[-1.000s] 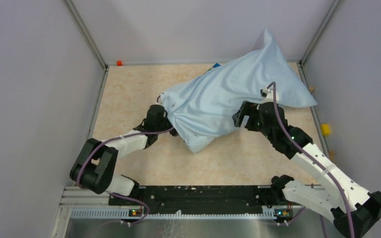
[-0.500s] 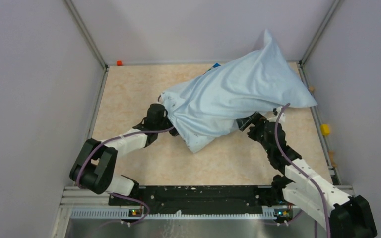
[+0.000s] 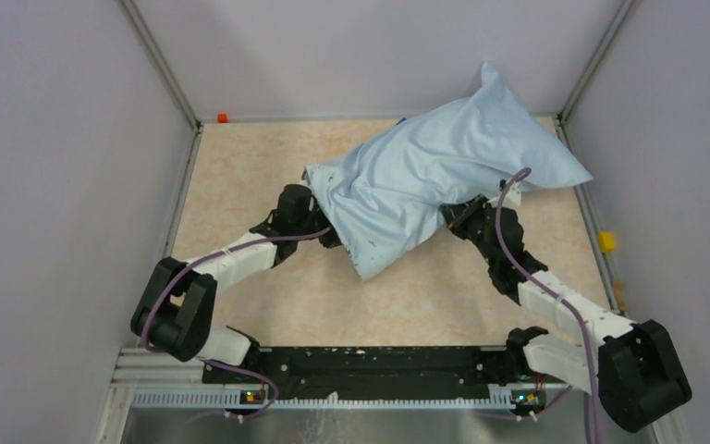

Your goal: Put the pillow into the pillowcase

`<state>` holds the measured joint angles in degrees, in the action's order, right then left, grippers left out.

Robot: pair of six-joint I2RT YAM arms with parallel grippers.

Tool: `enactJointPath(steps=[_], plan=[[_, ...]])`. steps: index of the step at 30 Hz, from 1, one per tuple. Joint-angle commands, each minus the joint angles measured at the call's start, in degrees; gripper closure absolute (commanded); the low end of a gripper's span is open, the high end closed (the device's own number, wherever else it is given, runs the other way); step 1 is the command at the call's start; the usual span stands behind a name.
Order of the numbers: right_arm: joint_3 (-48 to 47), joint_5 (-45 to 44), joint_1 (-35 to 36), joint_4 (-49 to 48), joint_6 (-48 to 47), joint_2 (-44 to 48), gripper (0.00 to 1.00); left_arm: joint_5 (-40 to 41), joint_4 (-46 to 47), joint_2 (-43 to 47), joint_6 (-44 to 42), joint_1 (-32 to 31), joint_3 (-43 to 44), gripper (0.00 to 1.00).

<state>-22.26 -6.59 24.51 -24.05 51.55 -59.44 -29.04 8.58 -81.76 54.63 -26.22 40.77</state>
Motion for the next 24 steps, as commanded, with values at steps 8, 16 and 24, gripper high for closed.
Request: enactJointPath(steps=[8,16,24], plan=[[-44.5,-7.8,15.5,38.6,-15.9,1.1,1.0,-4.7,-5.7,0.9,-6.7,-5.8,9.7,0.97],[-69.4,-10.1,20.0,47.7,-21.9,-24.1,1.0,-16.6,0.6,3.5,-0.5,-5.5,8.5,0.38],[-77.7,-1.0,8.2,40.6,-20.9,-43.7,1.0,-8.2,-20.6,15.5,-12.1,1.1,6.8,0.2]])
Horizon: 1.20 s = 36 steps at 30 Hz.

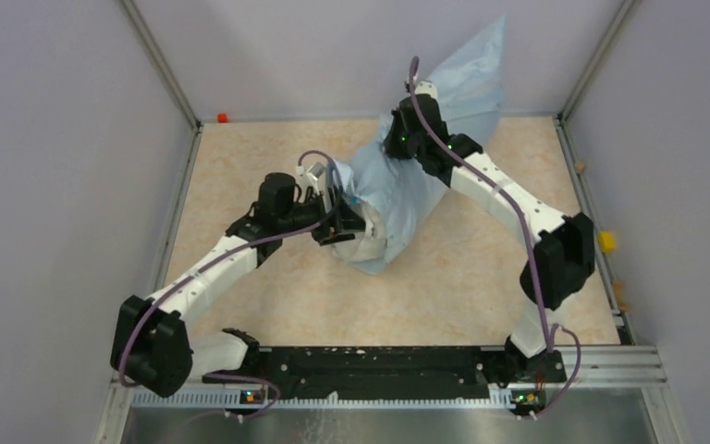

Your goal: Put the pillow into the pillowcase

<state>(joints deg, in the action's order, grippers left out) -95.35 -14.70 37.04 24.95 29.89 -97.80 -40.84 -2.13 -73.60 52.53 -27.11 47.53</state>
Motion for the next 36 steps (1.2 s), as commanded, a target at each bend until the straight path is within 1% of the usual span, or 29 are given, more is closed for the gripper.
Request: enactJointPath(steps=[1,3,5,7,9,11,13,17,19,21,23,24,25,26,28,29,30,32,34,35,36], plan=[[-6.3,8.5,-5.4,-8.8,1.2,-7.4,1.0,6.0,-12.7,9.0,-12.3,2.6,0.1,0.2],[-11.2,10.4,-6.4,-7.7,1.6,-12.8,1.0,11.8,-16.9,11.7,-14.7,3.0,0.0,0.2],[-17.2,11.1,-6.4,-5.7,0.9,-16.7,1.0,15.9,-19.9,14.1,-16.0,3.1,-0.1,0.2],[-23.1,12.5,-6.4,-3.3,1.3,-22.0,1.0,19.0,-21.2,16.3,-16.3,3.1,-0.2,0.21],[-27.1,13.4,-5.9,-1.7,1.4,-25.1,1.0,22.2,-21.6,18.1,-16.4,3.1,-0.2,0.23],[-28.4,13.0,-4.7,-1.7,0.6,-26.0,1.0,25.6,-21.1,19.1,-16.5,3.3,-0.6,0.21],[-28.8,12.5,-3.4,-1.2,-0.1,-25.7,1.0,28.2,-20.1,18.1,-17.0,4.0,-0.8,0.17],[-28.4,13.5,-2.1,-0.8,-1.1,-22.7,0.99,29.1,-12.2,12.5,-16.3,6.5,-3.0,0.11],[-29.2,13.9,-1.7,0.3,-2.3,-21.2,0.82,27.8,-5.9,9.7,-14.9,7.2,-3.8,0.06],[-30.2,13.5,-1.3,2.0,-4.0,-19.8,0.65,23.7,2.3,7.3,-13.5,7.5,-4.6,0.04],[-31.2,13.1,-1.3,3.6,-5.4,-18.9,0.52,21.1,10.3,5.3,-11.8,7.6,-5.9,0.04],[-32.1,12.7,-1.3,5.1,-6.4,-18.6,0.48,20.6,12.8,4.1,-11.0,7.6,-6.2,0.05],[-33.1,12.6,-1.3,6.5,-7.2,-18.3,0.44,20.6,13.8,2.9,-10.3,7.6,-6.0,0.07],[-33.6,12.4,-1.3,8.1,-8.0,-17.7,0.42,20.8,14.1,1.5,-9.9,7.7,-5.5,0.12],[-32.9,11.3,-1.3,9.2,-9.2,-15.8,0.38,21.1,14.2,-1.2,-8.7,7.9,-4.7,0.23],[-31.9,10.2,-1.2,9.1,-9.8,-13.8,0.36,21.2,14.5,-2.5,-8.3,8.1,-4.5,0.3],[-30.2,9.0,-1.3,8.8,-10.5,-12.0,0.34,21.3,14.6,-3.7,-7.9,8.4,-4.2,0.39],[-26.5,5.8,-1.4,8.0,-12.0,-8.6,0.31,21.7,13.3,-6.4,-7.5,9.2,-3.2,0.63],[-22.4,4.8,-2.9,7.2,-12.4,-5.4,0.29,22.5,8.7,-9.5,-7.6,10.5,-0.6,0.88],[-19.9,5.2,-4.0,6.7,-12.1,-3.7,0.29,22.7,6.1,-11.0,-8.3,11.1,0.8,0.95],[-17.2,5.4,-5.2,6.0,-11.6,-2.1,0.28,22.7,3.3,-12.9,-9.1,11.7,2.3,1.0]])
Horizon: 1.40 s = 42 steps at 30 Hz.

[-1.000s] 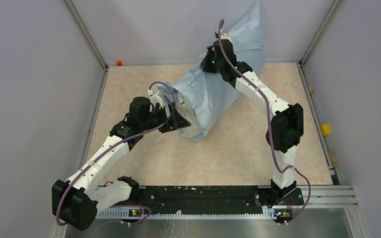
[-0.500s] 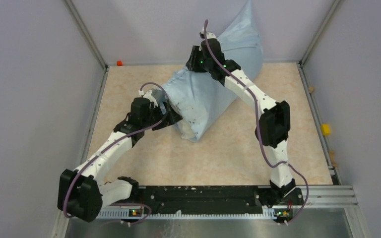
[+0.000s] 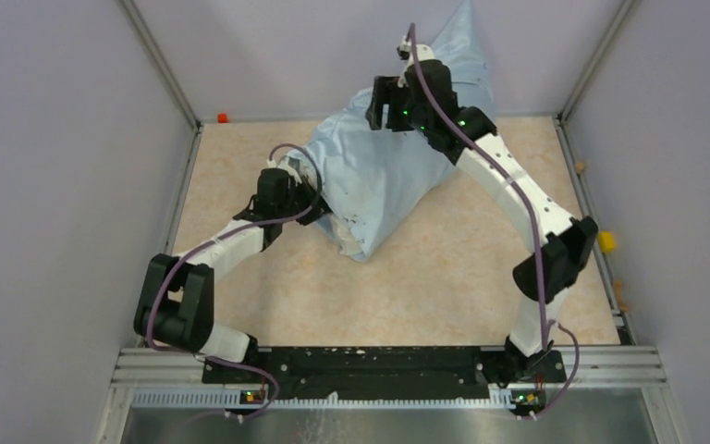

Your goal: Put the pillow into the pillowcase

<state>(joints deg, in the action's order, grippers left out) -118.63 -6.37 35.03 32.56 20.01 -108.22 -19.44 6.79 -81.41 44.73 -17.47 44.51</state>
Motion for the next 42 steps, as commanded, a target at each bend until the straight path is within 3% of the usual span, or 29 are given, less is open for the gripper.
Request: enactJointPath(steps=[1,8,10,12,15,21,25,29,34,42], plan=[[8.8,-2.9,-4.2,-2.7,-1.7,10.0,0.28,1.5,-8.7,-6.3,-2.0,2.7,6.3,1.0],[24.3,-2.9,-11.2,-7.1,-0.8,16.2,0.26,0.1,-12.8,-9.4,-5.8,7.7,4.6,1.0],[26.5,-2.4,-12.2,-8.2,-0.6,16.8,0.26,-3.1,-13.2,-10.8,-7.6,9.3,5.2,1.0],[27.9,-1.9,-12.2,-8.7,-0.6,16.9,0.26,-9.9,-11.8,-12.7,-10.2,9.6,7.1,0.92],[30.4,-1.1,-12.2,-9.9,-0.2,17.4,0.26,-18.0,-13.1,-17.3,-12.3,8.0,12.3,0.92],[35.7,-0.6,-11.5,-11.1,0.5,20.5,0.28,-17.7,-18.8,-23.0,-14.9,1.1,21.8,0.89],[40.0,-4.5,-4.9,-10.9,-0.4,23.7,0.28,-19.8,-18.5,-24.8,-14.0,1.1,24.3,0.85],[43.6,-11.1,4.5,-10.7,-1.1,26.3,0.28,-18.6,-20.0,-23.8,-13.7,1.3,26.4,0.63],[43.9,-18.7,13.3,-8.8,-1.8,27.6,0.27,-17.2,-17.8,-17.4,-10.3,3.4,21.4,0.46],[40.8,-31.5,24.3,-2.9,-3.4,21.5,0.24,-10.6,-19.5,-5.4,-11.4,5.6,13.7,0.33]])
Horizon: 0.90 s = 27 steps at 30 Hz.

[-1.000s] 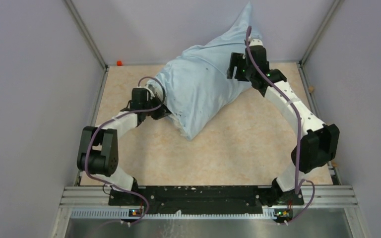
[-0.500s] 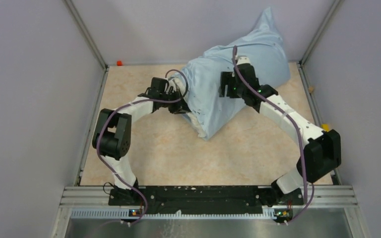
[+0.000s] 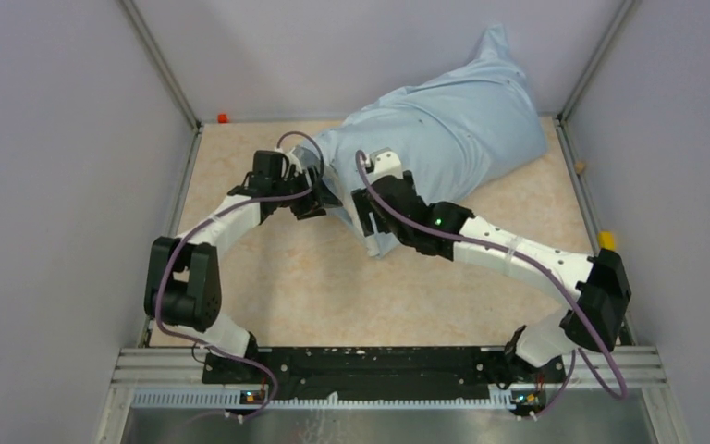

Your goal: Put the pillow into the pillowcase

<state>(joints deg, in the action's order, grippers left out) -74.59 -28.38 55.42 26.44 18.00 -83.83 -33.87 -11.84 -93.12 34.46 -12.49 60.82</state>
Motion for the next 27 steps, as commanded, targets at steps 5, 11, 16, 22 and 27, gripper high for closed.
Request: enactJointPath(steps=[5,11,16,22,27], plan=[[-2.8,-12.3,6.2,3.5,-1.2,-6.5,0.23,5.9,-1.6,9.9,-1.6,1.7,-6.1,0.32],[-5.6,-15.5,6.2,2.4,-1.4,-14.3,0.21,6.9,-0.7,13.6,-0.6,1.9,-10.7,0.31],[-12.7,-21.5,5.6,5.3,-0.5,-21.4,0.26,9.1,-0.6,18.7,0.3,2.6,-15.0,0.3],[-25.9,-21.8,6.2,10.0,-2.8,-23.9,1.0,8.4,1.0,21.2,-0.4,2.8,-18.0,0.3],[-49.3,-10.1,15.0,16.7,-7.0,-29.1,1.0,3.5,9.6,16.8,3.8,2.4,-18.7,0.35]])
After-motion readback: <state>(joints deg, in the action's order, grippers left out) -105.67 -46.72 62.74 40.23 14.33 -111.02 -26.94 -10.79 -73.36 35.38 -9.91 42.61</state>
